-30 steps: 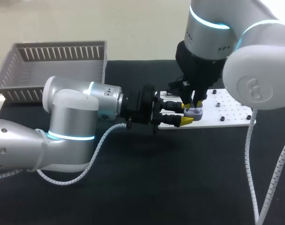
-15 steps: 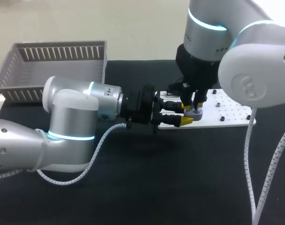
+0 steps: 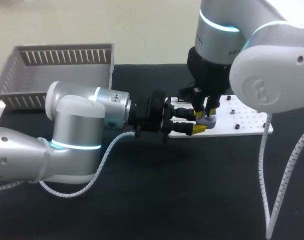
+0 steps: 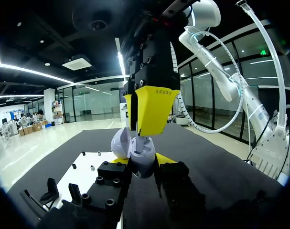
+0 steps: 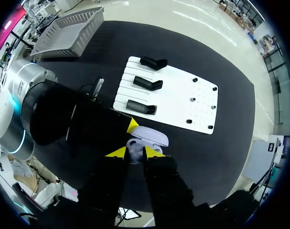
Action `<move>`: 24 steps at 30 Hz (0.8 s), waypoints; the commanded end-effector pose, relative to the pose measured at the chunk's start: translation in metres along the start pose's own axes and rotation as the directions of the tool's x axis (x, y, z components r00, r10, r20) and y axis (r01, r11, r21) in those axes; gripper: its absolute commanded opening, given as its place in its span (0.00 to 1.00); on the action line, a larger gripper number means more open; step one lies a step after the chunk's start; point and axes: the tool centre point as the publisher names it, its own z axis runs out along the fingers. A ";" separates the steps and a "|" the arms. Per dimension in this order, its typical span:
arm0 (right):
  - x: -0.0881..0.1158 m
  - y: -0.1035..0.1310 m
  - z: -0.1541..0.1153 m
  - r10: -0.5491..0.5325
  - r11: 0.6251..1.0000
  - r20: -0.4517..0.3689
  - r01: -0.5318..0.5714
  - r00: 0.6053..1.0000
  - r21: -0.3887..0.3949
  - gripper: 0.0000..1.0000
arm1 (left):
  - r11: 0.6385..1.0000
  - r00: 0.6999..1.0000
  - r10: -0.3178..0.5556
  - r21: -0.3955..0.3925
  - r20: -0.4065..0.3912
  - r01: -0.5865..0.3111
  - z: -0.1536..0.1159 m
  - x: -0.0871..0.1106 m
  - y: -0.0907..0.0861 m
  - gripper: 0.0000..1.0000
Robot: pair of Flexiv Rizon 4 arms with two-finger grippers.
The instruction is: Pick up each earbud case from the left stands, insert the matching earbuds, close the lid, and place the case in the box.
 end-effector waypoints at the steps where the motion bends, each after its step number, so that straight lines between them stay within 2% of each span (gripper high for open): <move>1: -0.001 0.000 0.003 0.004 1.000 0.003 -0.004 1.000 0.006 0.00 | 1.000 1.000 0.003 -0.007 0.003 -0.003 0.000 0.001 -0.002 0.00; 23: -0.007 -0.001 0.011 0.019 0.999 0.003 -0.019 1.000 0.026 0.00 | 1.000 1.000 0.003 -0.007 0.003 -0.003 0.000 0.001 -0.002 0.00; 24: -0.006 -0.001 0.011 0.018 1.000 0.003 -0.018 1.000 0.025 0.08 | 1.000 1.000 0.003 -0.007 0.003 -0.003 0.000 0.001 -0.002 0.00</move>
